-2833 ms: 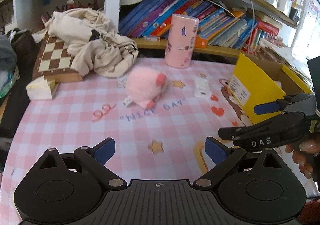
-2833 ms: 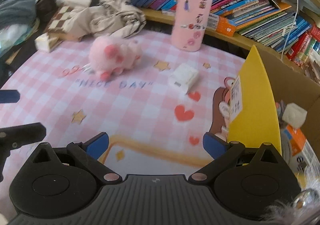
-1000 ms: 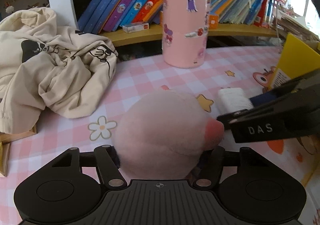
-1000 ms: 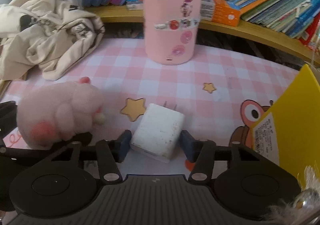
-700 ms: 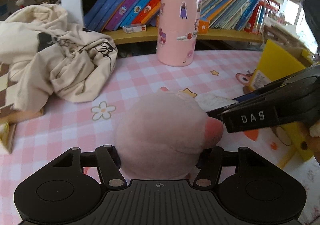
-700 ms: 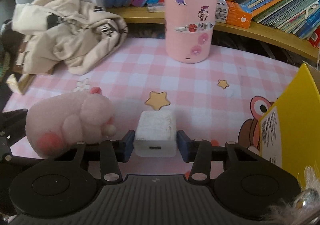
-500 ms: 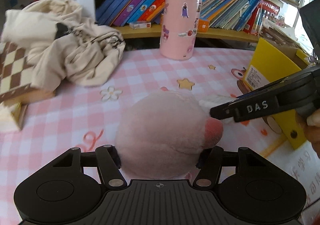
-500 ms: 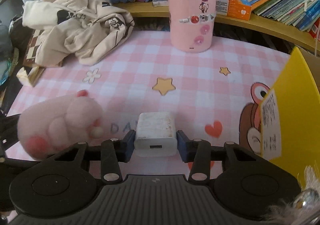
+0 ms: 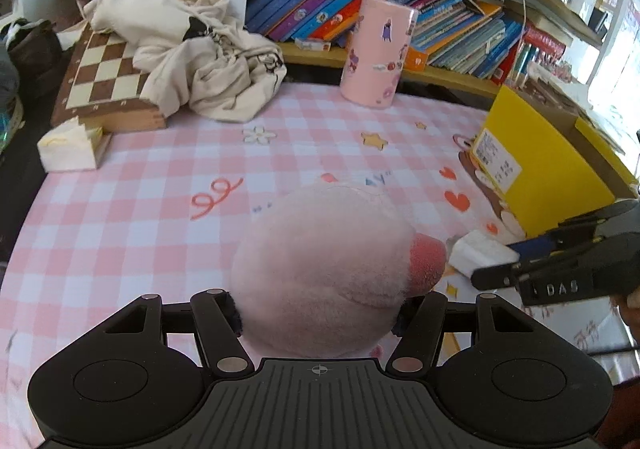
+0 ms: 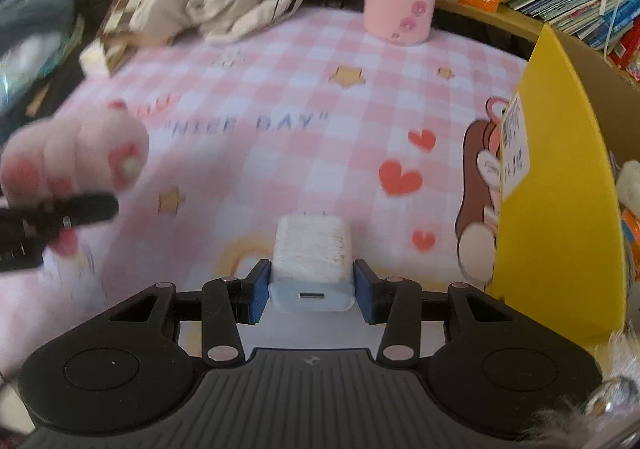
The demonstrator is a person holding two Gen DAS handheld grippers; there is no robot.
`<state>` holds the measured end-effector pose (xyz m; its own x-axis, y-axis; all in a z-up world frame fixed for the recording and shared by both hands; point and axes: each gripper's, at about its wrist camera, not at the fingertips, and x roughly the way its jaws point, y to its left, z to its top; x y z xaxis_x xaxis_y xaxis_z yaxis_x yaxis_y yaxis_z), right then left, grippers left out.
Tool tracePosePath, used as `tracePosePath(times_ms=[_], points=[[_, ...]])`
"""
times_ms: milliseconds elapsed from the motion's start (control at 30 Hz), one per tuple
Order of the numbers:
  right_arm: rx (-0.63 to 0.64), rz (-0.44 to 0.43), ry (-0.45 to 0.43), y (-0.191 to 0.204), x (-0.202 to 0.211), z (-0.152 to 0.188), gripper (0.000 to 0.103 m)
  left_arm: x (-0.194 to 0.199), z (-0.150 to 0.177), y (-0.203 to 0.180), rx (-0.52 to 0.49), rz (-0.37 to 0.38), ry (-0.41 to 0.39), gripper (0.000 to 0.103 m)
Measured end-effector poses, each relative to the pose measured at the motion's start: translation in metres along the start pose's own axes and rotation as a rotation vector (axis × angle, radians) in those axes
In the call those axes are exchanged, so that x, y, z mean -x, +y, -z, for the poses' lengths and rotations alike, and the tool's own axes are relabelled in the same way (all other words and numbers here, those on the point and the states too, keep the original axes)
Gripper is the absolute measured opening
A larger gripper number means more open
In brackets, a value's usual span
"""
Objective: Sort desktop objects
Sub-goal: 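Carry the charger plug with the right tool while the left tool carries the plush pig to the box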
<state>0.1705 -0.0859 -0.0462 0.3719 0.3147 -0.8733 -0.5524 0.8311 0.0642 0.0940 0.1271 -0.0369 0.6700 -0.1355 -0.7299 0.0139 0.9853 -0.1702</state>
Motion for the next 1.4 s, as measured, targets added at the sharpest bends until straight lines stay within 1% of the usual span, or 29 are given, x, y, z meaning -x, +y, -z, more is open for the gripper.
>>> tracePosePath(times_ms=[100, 400, 500, 533, 700, 867, 1000, 1133, 1233, 1400], points=[[0.008, 0.006, 0.024, 0.004, -0.005, 0.012, 0.041, 0.003, 0.008, -0.001, 0.010, 0.005, 0.010, 0.061], [0.069, 0.042, -0.025, 0.012, -0.014, 0.008, 0.046, 0.020, 0.021, -0.008, -0.006, 0.010, -0.002, 0.061], [0.126, 0.052, -0.037, 0.018, -0.015, 0.008, 0.045, 0.025, 0.026, -0.008, 0.000, 0.006, 0.000, 0.061], [0.134, 0.045, -0.035, 0.018, -0.014, 0.007, 0.041, 0.027, 0.027, -0.008, 0.000, 0.008, 0.000, 0.061], [0.095, 0.013, -0.008, 0.016, -0.007, 0.009, 0.041, 0.040, 0.029, -0.010, -0.007, 0.019, -0.018, 0.061], [0.061, -0.020, -0.011, 0.017, 0.016, 0.019, 0.041, 0.053, 0.028, -0.016, -0.024, 0.042, -0.043, 0.061], [0.020, -0.030, -0.004, 0.015, 0.033, 0.031, 0.041, 0.059, 0.031, -0.025, -0.049, 0.073, -0.042, 0.061], [-0.016, -0.033, -0.003, 0.012, 0.051, 0.048, 0.041, 0.062, 0.036, -0.034, -0.076, 0.118, -0.025, 0.061], [-0.045, -0.020, -0.005, 0.010, 0.064, 0.063, 0.041, 0.062, 0.039, -0.044, -0.102, 0.162, -0.009, 0.061], [-0.110, 0.012, -0.007, 0.000, 0.080, 0.085, 0.041, 0.057, 0.041, -0.067, -0.173, 0.240, 0.020, 0.061]])
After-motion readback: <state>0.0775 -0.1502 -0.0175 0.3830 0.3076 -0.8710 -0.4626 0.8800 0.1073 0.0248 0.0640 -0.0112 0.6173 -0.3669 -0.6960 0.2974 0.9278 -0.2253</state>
